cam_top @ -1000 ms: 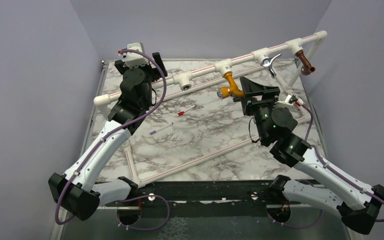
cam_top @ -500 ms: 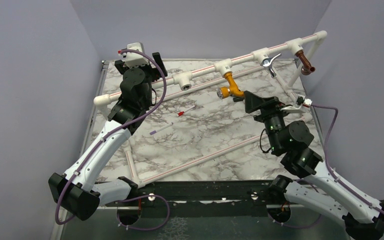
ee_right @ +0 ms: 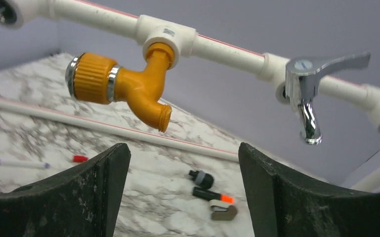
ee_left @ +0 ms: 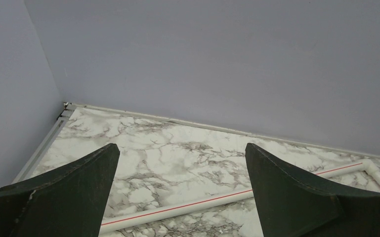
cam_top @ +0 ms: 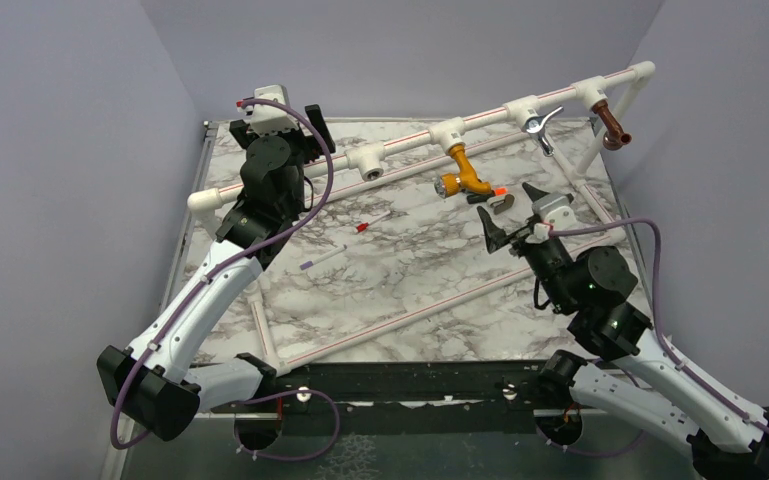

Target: Install the water faucets

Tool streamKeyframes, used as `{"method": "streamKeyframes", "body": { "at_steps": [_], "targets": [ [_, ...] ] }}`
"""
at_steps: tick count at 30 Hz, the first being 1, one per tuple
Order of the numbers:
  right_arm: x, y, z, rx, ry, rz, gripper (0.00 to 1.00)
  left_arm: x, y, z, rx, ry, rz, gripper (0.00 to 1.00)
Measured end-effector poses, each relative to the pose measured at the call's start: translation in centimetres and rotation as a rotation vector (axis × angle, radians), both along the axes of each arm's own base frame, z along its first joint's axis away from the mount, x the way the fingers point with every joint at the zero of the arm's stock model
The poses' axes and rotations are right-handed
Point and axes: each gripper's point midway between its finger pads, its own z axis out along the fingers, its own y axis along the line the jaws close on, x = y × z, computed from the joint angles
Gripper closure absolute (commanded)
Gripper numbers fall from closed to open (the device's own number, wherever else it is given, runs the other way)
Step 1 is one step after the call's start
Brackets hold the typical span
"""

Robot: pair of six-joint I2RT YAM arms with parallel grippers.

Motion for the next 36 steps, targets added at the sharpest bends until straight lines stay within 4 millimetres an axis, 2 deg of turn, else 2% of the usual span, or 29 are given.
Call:
{"method": "streamKeyframes", "body": {
  "at_steps": [8,16,20,27,36],
  "targets": [
    [-0.1,1.0,0.3,-0.505,-0.258,0.042,0.13,0.0,0.0,0.0,0.0,0.0,0.0,0.01],
    [1.7,2.4,-1.3,-0.887,-0.414,0.012,0.12,0.0,0.0,0.0,0.002,0.0,0.0,0.01],
    [2.3,2.9,-1.3,-0.998,-0.498,-0.022,0.12,0.0,0.0,0.0,0.003,0.0,0.0,0.01],
    [3.4,4.3,0.3,-1.109,-0.639,-0.09,0.13,0.0,0.0,0.0,0.002,-0.001,0.0,0.01],
    [5.0,6.2,0.1,-1.208,-0.703,-0.121,0.25,0.0,0.0,0.0,0.002,-0.001,0.0,0.01]
  ]
}}
